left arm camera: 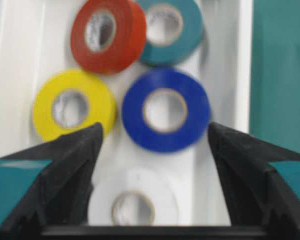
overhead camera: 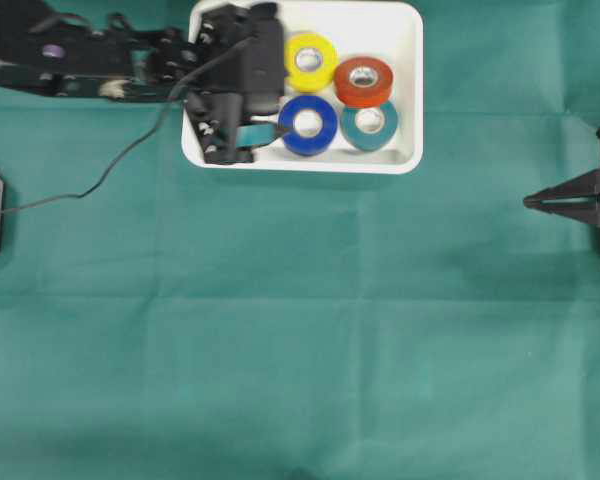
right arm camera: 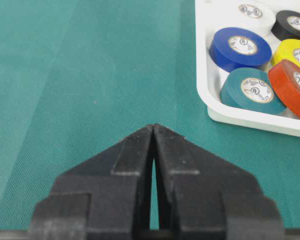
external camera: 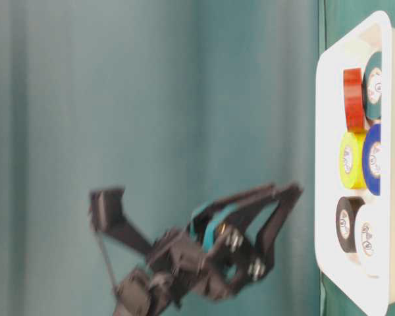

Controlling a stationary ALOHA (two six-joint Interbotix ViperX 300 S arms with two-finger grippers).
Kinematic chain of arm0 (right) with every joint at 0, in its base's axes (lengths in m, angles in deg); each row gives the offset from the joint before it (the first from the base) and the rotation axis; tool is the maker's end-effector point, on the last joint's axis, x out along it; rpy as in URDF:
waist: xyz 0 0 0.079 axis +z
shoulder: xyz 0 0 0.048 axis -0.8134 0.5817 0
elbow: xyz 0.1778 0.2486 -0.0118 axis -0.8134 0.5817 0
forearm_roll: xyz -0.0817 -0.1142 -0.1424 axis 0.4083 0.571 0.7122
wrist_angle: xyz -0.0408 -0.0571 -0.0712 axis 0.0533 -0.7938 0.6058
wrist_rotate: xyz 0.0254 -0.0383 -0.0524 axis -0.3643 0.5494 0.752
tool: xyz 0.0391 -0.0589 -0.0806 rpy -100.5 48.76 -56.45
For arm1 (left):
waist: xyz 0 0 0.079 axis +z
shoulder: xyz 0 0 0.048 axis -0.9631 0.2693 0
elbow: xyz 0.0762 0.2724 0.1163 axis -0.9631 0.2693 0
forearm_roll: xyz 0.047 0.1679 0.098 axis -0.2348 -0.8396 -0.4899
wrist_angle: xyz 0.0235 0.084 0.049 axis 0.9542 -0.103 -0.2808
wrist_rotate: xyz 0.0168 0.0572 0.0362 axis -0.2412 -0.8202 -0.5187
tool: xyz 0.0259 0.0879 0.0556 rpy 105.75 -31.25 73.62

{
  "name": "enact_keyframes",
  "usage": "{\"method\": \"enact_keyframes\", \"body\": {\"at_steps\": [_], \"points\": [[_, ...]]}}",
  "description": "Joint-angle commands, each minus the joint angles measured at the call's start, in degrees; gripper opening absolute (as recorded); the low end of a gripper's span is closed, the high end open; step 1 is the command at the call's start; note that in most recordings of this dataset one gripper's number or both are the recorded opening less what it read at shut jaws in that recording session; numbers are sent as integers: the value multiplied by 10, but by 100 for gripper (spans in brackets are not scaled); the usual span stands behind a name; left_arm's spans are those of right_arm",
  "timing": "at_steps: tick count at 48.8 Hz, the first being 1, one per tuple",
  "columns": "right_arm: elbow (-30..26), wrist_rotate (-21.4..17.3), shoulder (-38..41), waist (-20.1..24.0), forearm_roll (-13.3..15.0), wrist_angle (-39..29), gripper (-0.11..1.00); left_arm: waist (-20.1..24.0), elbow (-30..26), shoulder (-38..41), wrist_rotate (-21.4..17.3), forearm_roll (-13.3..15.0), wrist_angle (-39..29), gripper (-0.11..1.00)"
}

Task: Put the tape into the white case with the left arm.
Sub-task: 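Release the orange roll and withdraw the left gripper leftward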

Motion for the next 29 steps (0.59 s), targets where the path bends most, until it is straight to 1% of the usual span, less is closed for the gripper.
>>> {"method": "enact_keyframes", "body": {"at_steps": [1, 11, 29], "points": [[-7, 0, 4, 0, 1, 4, -10, -1, 24, -47, -1, 1, 12, 81], [-7, 0, 5, -1, 1, 4, -10, -1, 96, -120, 1, 1, 47, 81], [-7, 0, 4, -1, 1, 4, -10, -5, 206, -214, 1, 2, 55, 81]]}}
